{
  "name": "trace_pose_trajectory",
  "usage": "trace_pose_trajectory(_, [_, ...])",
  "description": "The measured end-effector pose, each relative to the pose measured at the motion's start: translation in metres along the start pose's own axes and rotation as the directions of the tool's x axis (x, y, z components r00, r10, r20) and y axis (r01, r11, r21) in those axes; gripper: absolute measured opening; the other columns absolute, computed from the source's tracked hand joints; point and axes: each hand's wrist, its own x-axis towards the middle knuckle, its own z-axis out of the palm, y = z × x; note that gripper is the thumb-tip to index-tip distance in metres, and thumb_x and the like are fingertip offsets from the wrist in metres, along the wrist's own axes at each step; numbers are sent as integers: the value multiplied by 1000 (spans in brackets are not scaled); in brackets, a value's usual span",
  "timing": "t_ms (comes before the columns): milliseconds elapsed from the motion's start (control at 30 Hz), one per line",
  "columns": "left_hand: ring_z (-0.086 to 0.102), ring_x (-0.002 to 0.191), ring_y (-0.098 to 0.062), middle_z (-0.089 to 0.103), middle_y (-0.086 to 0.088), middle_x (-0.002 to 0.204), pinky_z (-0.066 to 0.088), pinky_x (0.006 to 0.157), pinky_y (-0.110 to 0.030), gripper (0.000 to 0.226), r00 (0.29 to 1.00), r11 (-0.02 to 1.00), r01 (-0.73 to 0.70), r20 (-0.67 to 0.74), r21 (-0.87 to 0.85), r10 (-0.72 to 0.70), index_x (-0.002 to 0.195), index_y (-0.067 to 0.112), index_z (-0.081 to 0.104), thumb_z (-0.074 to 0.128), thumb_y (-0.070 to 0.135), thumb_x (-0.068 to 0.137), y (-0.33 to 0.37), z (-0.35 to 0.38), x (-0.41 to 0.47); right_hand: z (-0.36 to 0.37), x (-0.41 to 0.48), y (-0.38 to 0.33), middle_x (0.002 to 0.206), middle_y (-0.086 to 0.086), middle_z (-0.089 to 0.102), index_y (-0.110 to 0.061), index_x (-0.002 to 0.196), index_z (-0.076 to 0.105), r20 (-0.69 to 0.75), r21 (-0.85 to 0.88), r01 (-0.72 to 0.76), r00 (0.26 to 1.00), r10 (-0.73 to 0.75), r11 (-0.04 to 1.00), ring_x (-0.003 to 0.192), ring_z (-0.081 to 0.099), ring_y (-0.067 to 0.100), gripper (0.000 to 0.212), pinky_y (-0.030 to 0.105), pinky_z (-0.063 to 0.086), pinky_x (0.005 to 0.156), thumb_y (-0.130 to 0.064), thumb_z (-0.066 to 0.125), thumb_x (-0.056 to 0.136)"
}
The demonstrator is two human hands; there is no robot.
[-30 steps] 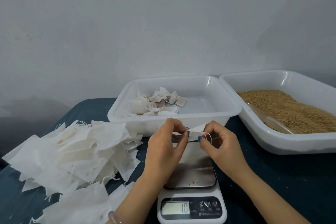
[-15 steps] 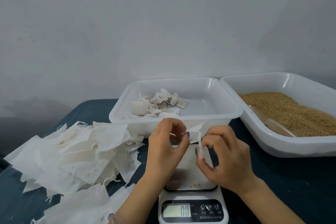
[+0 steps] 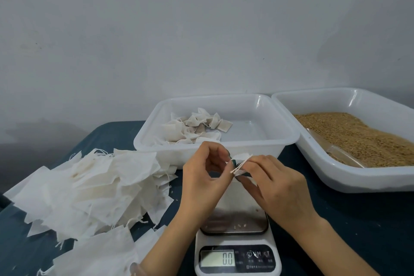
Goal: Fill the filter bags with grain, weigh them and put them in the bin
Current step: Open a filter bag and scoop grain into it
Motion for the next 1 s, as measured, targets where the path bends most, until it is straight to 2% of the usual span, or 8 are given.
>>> trace_pose_trajectory(67, [62, 72, -18, 63, 6, 84, 54, 66, -37, 20, 998, 999, -29, 61, -21, 30, 89, 30, 58, 70, 15, 83, 4, 0, -1, 1, 0, 0, 94, 2, 64, -11, 98, 68, 6, 121, -22, 1000, 22, 992, 77, 61, 15, 15, 25, 53, 57, -25, 62, 96])
trace_pose_trajectory(133, [62, 87, -23, 62, 5, 98, 53, 77, -38, 21, 987, 994, -109, 122, 22, 106, 102, 25, 57, 70, 29, 85, 7, -3, -1, 2, 0, -1, 93, 1, 64, -9, 95, 69, 22, 291, -74, 997, 70, 954, 80, 61, 13, 15, 25, 54, 64, -21, 60, 96])
trace_pose_trajectory(200, [58, 112, -22, 58, 6, 120, 47, 94, -28, 50, 965, 984, -158, 224, 79, 137, 121, 21, 53, 73, 41, 81, 5, -8, 1, 2, 1, -2, 94, -1, 63, -11, 96, 66, 42, 447, -156, 987, 153, 881, 84, 61, 9, 12, 22, 53, 70, -18, 56, 94])
trace_pose_trajectory(300, [48, 131, -7, 48, 21, 139, 44, 101, -25, 88, 901, 971, -89, 434, 221, -16, 140, 34, 39, 83, 53, 66, 0, -16, 6, 2, 1, -2, 95, -7, 62, -15, 98, 64, 124, 593, -263, 964, 237, 761, 85, 60, 7, 12, 19, 49, 72, -7, 57, 92])
trace_pose_trajectory(467, [62, 97, -3, 63, 19, 108, 51, 78, -29, 55, 858, 915, -98, 499, 392, -122, 121, 40, 48, 65, 41, 69, -10, -23, 9, 5, 0, -2, 101, -13, 58, -12, 98, 65, 176, 569, -262, 965, 196, 780, 96, 57, 1, 14, 10, 41, 81, -4, 64, 87])
trace_pose_trajectory(533, [62, 87, -6, 65, 15, 97, 50, 70, -29, 44, 858, 919, -84, 497, 386, -130, 112, 37, 52, 57, 40, 68, -11, -27, 11, 4, 0, -1, 101, -11, 61, -14, 99, 69, 197, 576, -288, 957, 212, 765, 100, 59, 6, 12, 17, 47, 81, -18, 69, 88])
trace_pose_trajectory(633, [61, 78, -6, 64, 17, 87, 46, 62, -22, 32, 854, 931, -58, 502, 360, -141, 101, 36, 55, 57, 43, 69, -10, -31, 12, 2, 1, 1, 99, -12, 68, -16, 98, 74, 156, 524, -247, 969, 194, 815, 107, 60, 9, 31, 27, 53, 83, -44, 71, 85])
trace_pose_trajectory(1000, [61, 73, -5, 63, 18, 77, 48, 62, -29, 13, 823, 915, -85, 546, 394, -159, 84, 41, 57, 64, 42, 74, -13, -32, 14, 0, 5, -1, 97, -21, 64, -19, 77, 73, 60, 527, -145, 989, 134, 837, 107, 59, 15, 27, 35, 51, 82, -43, 69, 89])
